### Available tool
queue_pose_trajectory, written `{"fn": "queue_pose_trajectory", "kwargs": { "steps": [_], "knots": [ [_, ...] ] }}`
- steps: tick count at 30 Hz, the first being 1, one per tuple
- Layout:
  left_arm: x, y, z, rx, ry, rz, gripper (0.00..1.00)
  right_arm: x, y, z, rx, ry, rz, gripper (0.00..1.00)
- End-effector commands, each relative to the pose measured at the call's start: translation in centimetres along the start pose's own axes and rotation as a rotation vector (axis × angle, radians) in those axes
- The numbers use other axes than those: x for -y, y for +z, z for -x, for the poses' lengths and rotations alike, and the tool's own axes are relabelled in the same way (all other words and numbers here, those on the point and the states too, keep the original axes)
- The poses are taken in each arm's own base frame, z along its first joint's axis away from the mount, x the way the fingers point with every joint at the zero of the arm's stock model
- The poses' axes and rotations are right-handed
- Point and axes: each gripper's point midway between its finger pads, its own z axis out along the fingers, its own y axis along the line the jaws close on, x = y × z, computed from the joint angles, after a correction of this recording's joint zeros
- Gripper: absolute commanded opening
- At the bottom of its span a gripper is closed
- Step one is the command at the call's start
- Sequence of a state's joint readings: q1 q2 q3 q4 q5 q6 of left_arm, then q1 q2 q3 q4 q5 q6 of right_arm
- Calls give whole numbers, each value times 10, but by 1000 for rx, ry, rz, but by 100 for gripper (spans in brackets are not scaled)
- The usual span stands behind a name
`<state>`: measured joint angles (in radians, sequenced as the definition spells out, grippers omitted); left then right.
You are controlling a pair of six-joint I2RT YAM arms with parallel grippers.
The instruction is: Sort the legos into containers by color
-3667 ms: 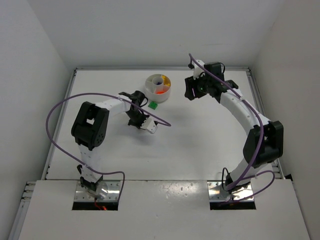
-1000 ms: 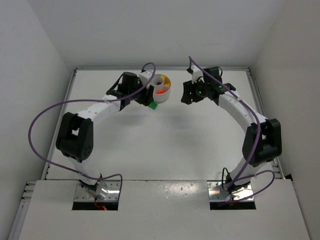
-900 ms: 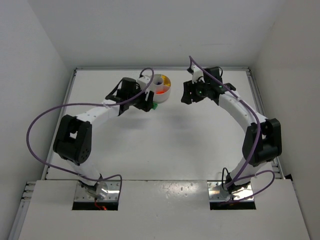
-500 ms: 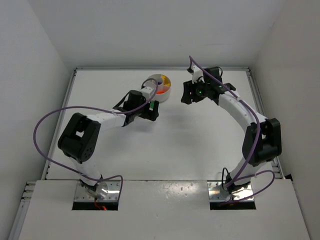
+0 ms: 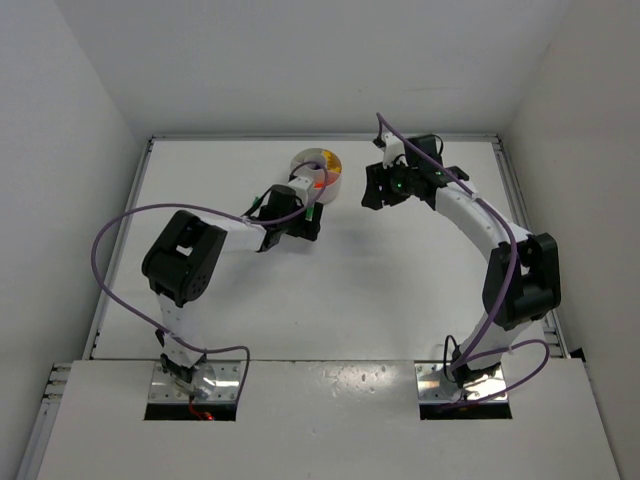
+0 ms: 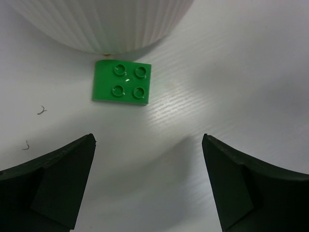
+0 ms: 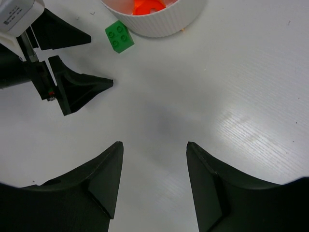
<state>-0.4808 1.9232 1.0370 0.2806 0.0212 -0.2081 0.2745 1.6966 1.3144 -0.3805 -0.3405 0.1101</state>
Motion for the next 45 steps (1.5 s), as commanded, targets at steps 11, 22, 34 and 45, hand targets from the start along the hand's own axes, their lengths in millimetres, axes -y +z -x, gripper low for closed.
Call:
{"fn": "queue_pose_trajectory", "kwargs": {
  "steps": [11,22,34,45],
  "knots": [
    [-20,37,28,38,-100,33,97,1,-4,26,64,-20,-2,56],
    [-21,45,11,-44,-84,35,91,1,-3,25,56,-16,-2,56],
    [-27,31,-21,-151,-59,57,67,2,-1,26,56,-16,-2,56],
    [-21,-11,-36,-142,-89,40,46,1,-5,24,56,-16,-2,56]
  ]
}}
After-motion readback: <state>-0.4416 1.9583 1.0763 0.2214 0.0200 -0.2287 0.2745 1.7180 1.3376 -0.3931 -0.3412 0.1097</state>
